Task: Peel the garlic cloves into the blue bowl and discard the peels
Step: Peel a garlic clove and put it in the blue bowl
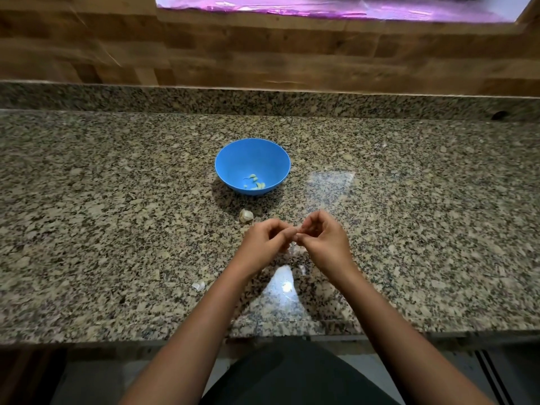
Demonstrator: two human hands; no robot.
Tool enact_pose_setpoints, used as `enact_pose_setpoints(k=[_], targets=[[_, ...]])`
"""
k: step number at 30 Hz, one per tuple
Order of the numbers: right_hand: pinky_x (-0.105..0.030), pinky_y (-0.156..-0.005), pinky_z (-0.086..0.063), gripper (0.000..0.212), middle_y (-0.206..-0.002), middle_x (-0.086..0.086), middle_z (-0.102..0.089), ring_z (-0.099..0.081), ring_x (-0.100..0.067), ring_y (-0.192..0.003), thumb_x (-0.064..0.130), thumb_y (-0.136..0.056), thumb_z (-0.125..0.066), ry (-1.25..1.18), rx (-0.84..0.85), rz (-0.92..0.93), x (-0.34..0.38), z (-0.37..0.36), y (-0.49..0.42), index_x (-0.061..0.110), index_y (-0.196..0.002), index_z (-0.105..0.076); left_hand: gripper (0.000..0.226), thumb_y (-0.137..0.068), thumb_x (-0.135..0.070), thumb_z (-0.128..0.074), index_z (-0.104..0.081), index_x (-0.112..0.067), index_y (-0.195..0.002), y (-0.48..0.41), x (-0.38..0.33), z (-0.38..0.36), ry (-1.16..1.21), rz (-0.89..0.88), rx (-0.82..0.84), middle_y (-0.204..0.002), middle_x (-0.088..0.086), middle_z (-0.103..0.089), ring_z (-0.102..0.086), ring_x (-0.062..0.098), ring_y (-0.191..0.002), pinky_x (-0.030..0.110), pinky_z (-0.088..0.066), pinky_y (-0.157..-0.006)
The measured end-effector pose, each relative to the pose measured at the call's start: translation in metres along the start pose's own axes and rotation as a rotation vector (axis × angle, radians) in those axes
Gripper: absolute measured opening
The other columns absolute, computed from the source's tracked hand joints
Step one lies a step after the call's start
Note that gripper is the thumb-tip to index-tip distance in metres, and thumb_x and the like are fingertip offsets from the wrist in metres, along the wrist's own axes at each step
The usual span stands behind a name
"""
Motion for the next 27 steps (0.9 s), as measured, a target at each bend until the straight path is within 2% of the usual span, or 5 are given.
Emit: enact_pose_setpoints(k=[7,14,18,22,27], targets=[[-0.033,-0.068,-0.058,0.038,-0.076,-0.01,-0.056,-0.065,-0.018,-0.081,-0.014,-0.08,-0.057,0.096,-0.091,0.234,0.011,-0.004,0.006,0.02,-0.072,-0.042,0.013,-0.091,-0.005,-0.055,-0.055,-0.005,-0.078,-0.007,-0.001,-0.009,0.472,0.248,-0.056,-0.071,0.008,-0.061,-0.048,0.01,-0.054,0.017,-0.043,-0.049],[-0.026,-0.063,-0.054,0.03,-0.076,-0.012,-0.054,-0.059,-0.021,-0.07,-0.02,-0.082,-0.05,-0.676,0.002,-0.291,-0.009,-0.012,-0.002,0.008,-0.077,-0.041,0.017,-0.089,-0.001,-0.057,-0.057,-0.009,-0.074,-0.006,0.002,-0.005,0.256,0.025,-0.183,-0.071,0.007,-0.058,-0.051,0.015,-0.063,0.025,-0.047,-0.06],[-0.024,-0.061,-0.055,0.026,-0.083,-0.016,-0.057,-0.061,-0.021,-0.067,-0.018,-0.082,-0.048,-0.817,0.011,-0.501,-0.013,-0.014,-0.006,0.008,-0.086,-0.042,0.015,-0.088,0.001,-0.057,-0.059,-0.009,-0.076,-0.007,0.001,-0.003,0.247,-0.024,-0.176,-0.076,0.007,-0.061,-0.056,0.016,-0.072,0.028,-0.05,-0.069],[-0.022,-0.058,-0.055,0.019,-0.081,-0.016,-0.059,-0.061,-0.019,-0.063,-0.014,-0.085,-0.051,-0.766,0.045,-0.504,-0.013,-0.015,-0.009,0.0,-0.097,-0.049,0.013,-0.088,0.003,-0.055,-0.061,-0.003,-0.079,-0.008,0.01,-0.005,0.411,0.065,-0.145,-0.073,0.007,-0.065,-0.063,0.011,-0.063,0.02,-0.055,-0.061],[-0.025,-0.058,-0.055,0.012,-0.08,-0.016,-0.063,-0.061,-0.022,-0.064,0.003,-0.094,-0.049,-0.392,0.089,-0.277,-0.006,-0.008,-0.014,-0.001,-0.093,-0.06,0.009,-0.084,0.008,-0.058,-0.065,0.002,-0.086,-0.007,0.018,-0.004,0.654,0.188,-0.164,-0.073,0.009,-0.069,-0.064,0.013,-0.059,0.018,-0.055,-0.059]])
Point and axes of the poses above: each hand's wrist, its own y-axis away from the middle knuckle, its own z-axis out of the back of the hand, x = y × z, the point moved 5 cm from there along -y, towards the middle knuckle
